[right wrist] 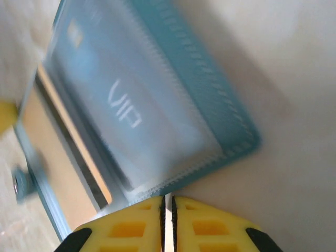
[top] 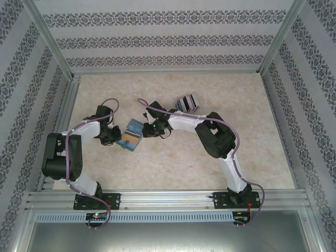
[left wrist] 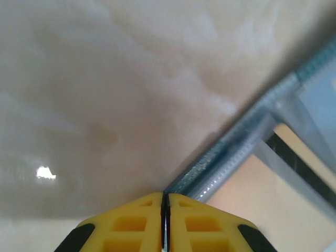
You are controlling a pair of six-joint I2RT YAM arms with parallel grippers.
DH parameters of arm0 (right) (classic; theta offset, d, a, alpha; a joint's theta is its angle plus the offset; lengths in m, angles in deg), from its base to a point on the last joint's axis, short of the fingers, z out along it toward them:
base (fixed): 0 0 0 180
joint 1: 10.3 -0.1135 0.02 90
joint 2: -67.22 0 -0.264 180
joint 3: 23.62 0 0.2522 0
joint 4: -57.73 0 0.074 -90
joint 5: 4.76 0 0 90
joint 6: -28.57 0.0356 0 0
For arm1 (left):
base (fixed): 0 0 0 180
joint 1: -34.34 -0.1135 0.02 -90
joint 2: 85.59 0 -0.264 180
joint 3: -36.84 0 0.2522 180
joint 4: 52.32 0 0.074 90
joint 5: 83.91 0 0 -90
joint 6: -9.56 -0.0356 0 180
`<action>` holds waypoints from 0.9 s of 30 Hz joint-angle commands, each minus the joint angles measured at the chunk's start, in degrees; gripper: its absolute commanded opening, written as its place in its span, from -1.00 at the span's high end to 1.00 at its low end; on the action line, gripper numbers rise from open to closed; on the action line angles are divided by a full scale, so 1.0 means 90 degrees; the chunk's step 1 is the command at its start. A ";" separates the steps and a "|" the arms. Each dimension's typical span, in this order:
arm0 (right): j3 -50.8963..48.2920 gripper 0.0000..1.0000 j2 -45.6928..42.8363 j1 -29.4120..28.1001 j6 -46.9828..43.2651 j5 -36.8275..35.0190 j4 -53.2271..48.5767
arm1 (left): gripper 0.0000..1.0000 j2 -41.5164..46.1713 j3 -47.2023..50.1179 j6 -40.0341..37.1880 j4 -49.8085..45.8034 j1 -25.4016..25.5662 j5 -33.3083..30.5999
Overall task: Put the credit cards into the card holder
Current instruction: Rotate the card holder at the center of the table.
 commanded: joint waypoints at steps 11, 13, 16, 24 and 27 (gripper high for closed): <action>0.2320 0.67 0.1241 0.0434 -0.0292 0.0484 -0.0727 | 0.76 0.0718 0.0964 0.1621 0.0664 0.1346 0.0813; 0.2257 0.66 0.1094 0.0463 -0.0385 0.0417 -0.0794 | 0.76 0.0655 0.0884 0.1868 0.0843 0.1656 0.0826; 0.1985 0.65 0.0665 0.0603 -0.0538 0.0263 -0.0893 | 0.75 0.0528 0.0631 0.2031 0.0923 0.2015 0.0747; 0.0505 0.53 -0.1270 0.1452 -0.0989 -0.0419 -0.1042 | 0.71 0.0741 -0.0205 0.1580 0.0018 0.2128 0.0284; 0.0103 0.38 -0.1808 0.1864 -0.1195 -0.0769 -0.1194 | 0.56 0.0858 -0.0465 0.1588 -0.0030 0.2120 0.0310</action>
